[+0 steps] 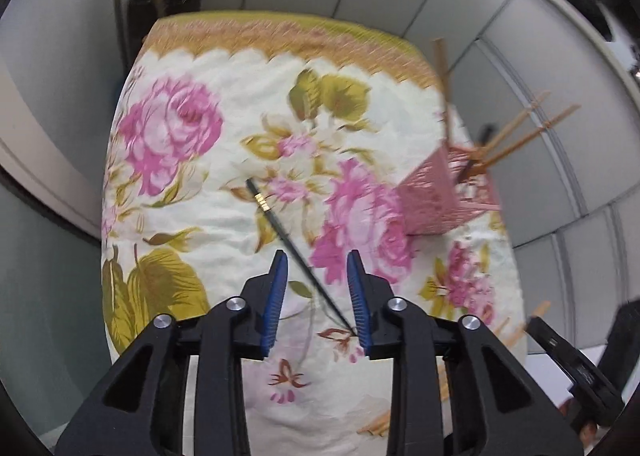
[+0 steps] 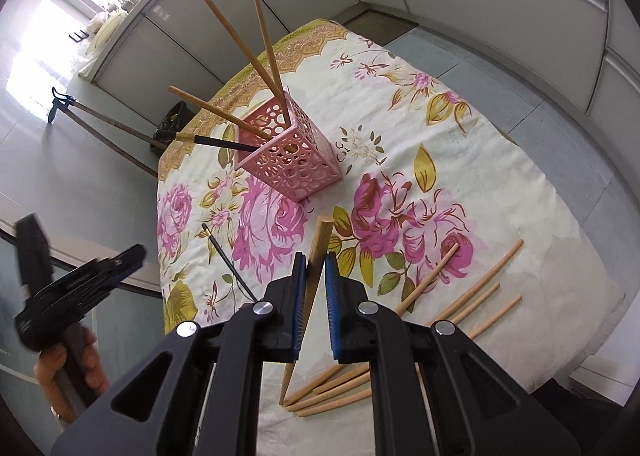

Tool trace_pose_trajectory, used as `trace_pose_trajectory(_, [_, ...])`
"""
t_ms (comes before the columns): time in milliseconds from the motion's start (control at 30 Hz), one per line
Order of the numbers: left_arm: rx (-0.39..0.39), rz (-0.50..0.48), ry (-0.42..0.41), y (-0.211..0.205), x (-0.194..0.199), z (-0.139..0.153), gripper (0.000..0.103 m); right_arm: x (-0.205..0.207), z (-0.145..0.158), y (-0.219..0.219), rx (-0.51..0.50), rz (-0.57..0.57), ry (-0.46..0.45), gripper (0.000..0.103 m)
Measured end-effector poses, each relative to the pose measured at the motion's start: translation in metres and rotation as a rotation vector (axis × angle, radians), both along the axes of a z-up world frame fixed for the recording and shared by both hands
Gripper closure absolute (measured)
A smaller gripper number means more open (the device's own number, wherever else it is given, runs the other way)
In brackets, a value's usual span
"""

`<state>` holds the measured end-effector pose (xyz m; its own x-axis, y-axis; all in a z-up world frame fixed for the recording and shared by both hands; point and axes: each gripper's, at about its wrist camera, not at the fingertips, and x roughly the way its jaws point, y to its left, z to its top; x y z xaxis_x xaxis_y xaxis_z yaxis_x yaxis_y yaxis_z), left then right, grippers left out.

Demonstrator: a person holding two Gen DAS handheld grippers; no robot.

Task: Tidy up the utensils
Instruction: 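Carry the paintbrush and chopstick up over the pink cup with both tools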

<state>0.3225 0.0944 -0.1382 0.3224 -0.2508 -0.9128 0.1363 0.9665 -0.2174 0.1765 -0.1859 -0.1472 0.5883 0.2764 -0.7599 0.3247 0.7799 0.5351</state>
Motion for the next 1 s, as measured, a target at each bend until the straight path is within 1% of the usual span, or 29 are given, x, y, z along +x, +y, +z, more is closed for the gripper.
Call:
trace_pose_trajectory(67, [0.072,0.022,0.084,-0.004,0.024,-0.03,0.073,-0.002,-0.003,-0.003,0.008,0.002,-0.01,0.093])
trace_pose_trajectory(167, [0.136,0.057,0.172,-0.012,0.059,-0.062,0.073,-0.001,-0.009,-0.007,0.025,0.009,-0.015,0.093])
trace_pose_trajectory(267, [0.202,0.107,0.207,-0.016,0.086,-0.083,0.073,0.001,-0.013,-0.011,0.046,0.025,-0.023,0.093])
trace_pose_trajectory(333, [0.233,0.13,0.21,-0.018,0.097,-0.09,0.073,0.002,-0.014,-0.012,0.056,0.038,-0.03,0.093])
trace_pose_trajectory(367, [0.25,0.139,0.225,-0.019,0.1,-0.095,0.073,0.002,-0.014,-0.012,0.06,0.046,-0.034,0.093])
trace_pose_trajectory(400, [0.264,0.146,0.232,-0.019,0.102,-0.098,0.076,0.002,-0.014,-0.012,0.063,0.054,-0.04,0.093])
trace_pose_trajectory(433, [0.28,0.149,0.211,-0.02,0.102,-0.097,0.086,0.002,-0.013,-0.012,0.065,0.06,-0.047,0.093])
trace_pose_trajectory(500, [0.281,0.143,0.191,-0.021,0.099,-0.096,0.094,0.002,-0.01,-0.011,0.074,0.072,-0.057,0.093])
trace_pose_trajectory(533, [0.281,0.138,0.172,-0.021,0.095,-0.096,0.096,0.001,-0.009,-0.011,0.07,0.076,-0.062,0.093])
trace_pose_trajectory(600, [0.261,0.142,0.126,-0.015,0.083,-0.094,0.097,-0.003,-0.005,-0.011,0.065,0.078,-0.075,0.093])
trace_pose_trajectory(633, [0.238,0.142,0.098,-0.01,0.075,-0.092,0.097,-0.005,-0.003,-0.011,0.07,0.078,-0.082,0.093])
trace_pose_trajectory(667, [0.232,0.146,0.076,-0.005,0.064,-0.09,0.097,-0.007,-0.001,-0.011,0.074,0.079,-0.09,0.093])
trace_pose_trajectory(700, [0.212,0.141,0.038,-0.001,0.051,-0.084,0.097,-0.009,0.002,-0.011,0.068,0.079,-0.098,0.093])
trace_pose_trajectory(800, [0.15,0.111,-0.101,0.008,0.005,-0.051,0.097,-0.016,0.012,-0.009,0.054,0.077,-0.129,0.094])
trace_pose_trajectory(867, [0.08,0.071,-0.207,0.009,-0.028,-0.022,0.097,-0.022,0.019,-0.008,0.045,0.073,-0.152,0.094])
trace_pose_trajectory(933, [0.065,0.049,-0.305,0.009,-0.06,0.006,0.097,-0.028,0.026,-0.007,0.031,0.071,-0.172,0.094])
trace_pose_trajectory(967, [0.03,0.04,-0.341,0.006,-0.069,0.021,0.097,-0.032,0.03,-0.006,0.026,0.07,-0.184,0.094])
trace_pose_trajectory(1000, [0.001,0.034,-0.376,-0.001,-0.07,0.035,0.097,-0.035,0.034,-0.005,0.019,0.069,-0.197,0.094])
